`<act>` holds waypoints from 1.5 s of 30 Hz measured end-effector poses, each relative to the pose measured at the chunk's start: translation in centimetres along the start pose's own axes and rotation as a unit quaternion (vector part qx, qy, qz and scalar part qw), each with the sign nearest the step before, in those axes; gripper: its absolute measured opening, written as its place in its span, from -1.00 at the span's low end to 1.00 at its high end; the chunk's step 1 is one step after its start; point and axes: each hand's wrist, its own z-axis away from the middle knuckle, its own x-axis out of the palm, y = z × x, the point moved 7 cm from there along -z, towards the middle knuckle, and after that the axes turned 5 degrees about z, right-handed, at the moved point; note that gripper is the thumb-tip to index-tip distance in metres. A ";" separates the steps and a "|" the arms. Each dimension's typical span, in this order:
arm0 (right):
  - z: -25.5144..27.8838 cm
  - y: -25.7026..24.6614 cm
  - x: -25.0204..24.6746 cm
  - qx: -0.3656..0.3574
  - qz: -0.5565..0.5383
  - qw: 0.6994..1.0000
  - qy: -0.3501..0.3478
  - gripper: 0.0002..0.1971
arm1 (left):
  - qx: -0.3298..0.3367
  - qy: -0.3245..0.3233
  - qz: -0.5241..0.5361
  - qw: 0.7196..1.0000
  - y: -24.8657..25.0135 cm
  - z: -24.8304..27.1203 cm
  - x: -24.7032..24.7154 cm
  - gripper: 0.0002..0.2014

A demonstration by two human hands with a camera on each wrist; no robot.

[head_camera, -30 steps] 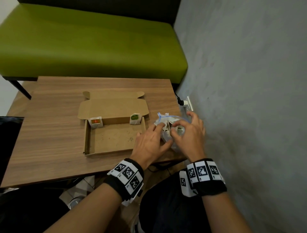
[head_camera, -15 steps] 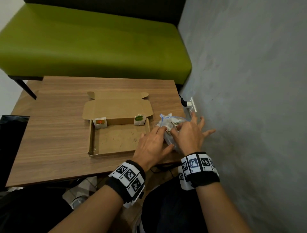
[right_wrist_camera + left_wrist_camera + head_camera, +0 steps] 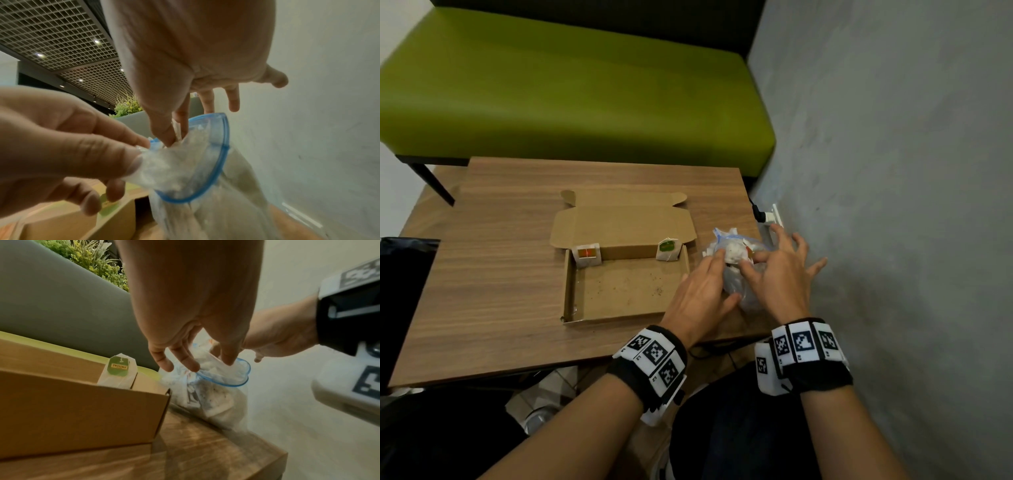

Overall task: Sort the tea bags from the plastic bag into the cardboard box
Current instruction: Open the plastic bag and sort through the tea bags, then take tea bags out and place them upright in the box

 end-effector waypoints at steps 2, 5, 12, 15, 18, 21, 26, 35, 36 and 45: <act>-0.2 0.2 -0.9 -0.004 -0.008 1.000 0.026 -0.77 | 0.008 0.013 0.014 1.000 0.4 -0.4 0.0 -0.15; -0.4 -0.1 -1.7 -0.028 -0.001 0.999 0.046 -0.75 | 0.003 0.034 0.042 0.999 0.6 -1.0 -0.1 -0.10; -0.5 -1.0 -0.7 -0.079 0.058 0.995 0.036 -0.71 | -0.093 0.060 0.153 0.982 -1.7 -2.4 0.4 -0.09; -0.5 -0.6 -1.3 -0.082 -0.009 0.993 0.080 -0.75 | -0.088 0.066 0.184 0.977 -1.8 -2.3 0.0 -0.18; -0.6 0.1 -2.4 -0.074 -0.088 0.987 0.108 -0.77 | -0.090 0.038 0.218 0.971 -1.5 -2.3 -0.1 -0.07; -1.1 0.8 -3.3 -0.065 -0.135 0.981 0.120 -0.79 | -0.078 -0.011 0.246 0.966 -0.9 -2.4 0.4 0.04; -1.7 1.2 -3.6 -0.049 -0.154 0.978 0.133 -0.79 | -0.092 -0.042 0.195 0.976 -0.9 -2.8 0.8 0.11; -0.3 0.2 -6.4 -0.042 -0.300 0.940 0.156 -0.83 | -0.090 -0.005 0.071 0.993 -2.1 -1.1 -0.6 -0.04; -0.2 0.0 -7.1 -0.041 -0.311 0.935 0.165 -0.85 | -0.085 -0.001 0.068 0.994 -2.2 -0.9 -0.7 -0.04; 0.5 -2.3 -9.7 -0.063 -0.347 0.918 0.184 -0.87 | -0.057 0.051 0.042 0.996 -2.2 0.4 -2.8 -0.03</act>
